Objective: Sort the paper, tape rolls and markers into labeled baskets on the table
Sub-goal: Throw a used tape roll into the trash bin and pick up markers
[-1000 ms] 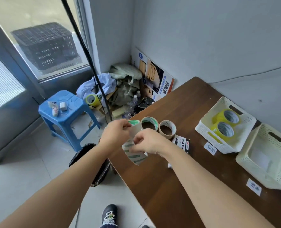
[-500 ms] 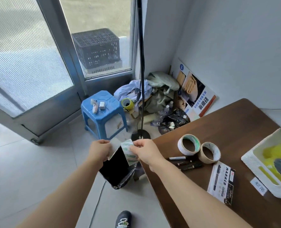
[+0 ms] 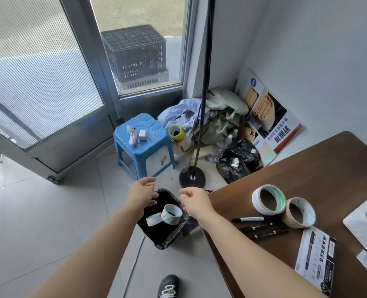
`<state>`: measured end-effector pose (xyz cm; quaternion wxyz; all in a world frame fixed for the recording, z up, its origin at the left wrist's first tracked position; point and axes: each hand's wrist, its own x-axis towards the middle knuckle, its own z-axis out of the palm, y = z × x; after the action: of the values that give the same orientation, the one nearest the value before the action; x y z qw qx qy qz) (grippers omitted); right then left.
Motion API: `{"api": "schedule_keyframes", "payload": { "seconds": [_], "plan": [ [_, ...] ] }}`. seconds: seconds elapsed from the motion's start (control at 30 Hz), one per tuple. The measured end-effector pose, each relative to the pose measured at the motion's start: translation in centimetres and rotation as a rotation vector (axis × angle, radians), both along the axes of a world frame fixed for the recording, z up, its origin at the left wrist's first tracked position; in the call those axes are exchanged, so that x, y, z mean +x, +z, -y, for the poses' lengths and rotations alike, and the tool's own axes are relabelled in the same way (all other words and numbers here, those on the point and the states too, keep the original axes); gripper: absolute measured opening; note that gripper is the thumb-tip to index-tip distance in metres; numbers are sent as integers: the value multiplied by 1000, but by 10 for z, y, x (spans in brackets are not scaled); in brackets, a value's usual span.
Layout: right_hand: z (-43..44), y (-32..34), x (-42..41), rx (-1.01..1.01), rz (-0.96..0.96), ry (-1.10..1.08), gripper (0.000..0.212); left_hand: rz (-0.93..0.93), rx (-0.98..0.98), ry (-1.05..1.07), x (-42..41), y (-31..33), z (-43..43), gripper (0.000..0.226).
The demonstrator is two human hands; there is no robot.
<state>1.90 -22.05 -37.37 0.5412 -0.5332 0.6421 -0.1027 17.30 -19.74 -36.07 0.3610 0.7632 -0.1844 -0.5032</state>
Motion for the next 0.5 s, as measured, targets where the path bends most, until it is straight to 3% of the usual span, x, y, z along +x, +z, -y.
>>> {"api": "schedule_keyframes", "payload": {
  "seconds": [0.2, 0.5],
  "plan": [
    [10, 15, -15, -71, 22, -71, 20, 29, -40, -43, -10, 1, 17, 28],
    [16, 46, -93, -204, -23, -267, 11, 119, -197, -503, -109, 28, 49, 22]
  ]
}}
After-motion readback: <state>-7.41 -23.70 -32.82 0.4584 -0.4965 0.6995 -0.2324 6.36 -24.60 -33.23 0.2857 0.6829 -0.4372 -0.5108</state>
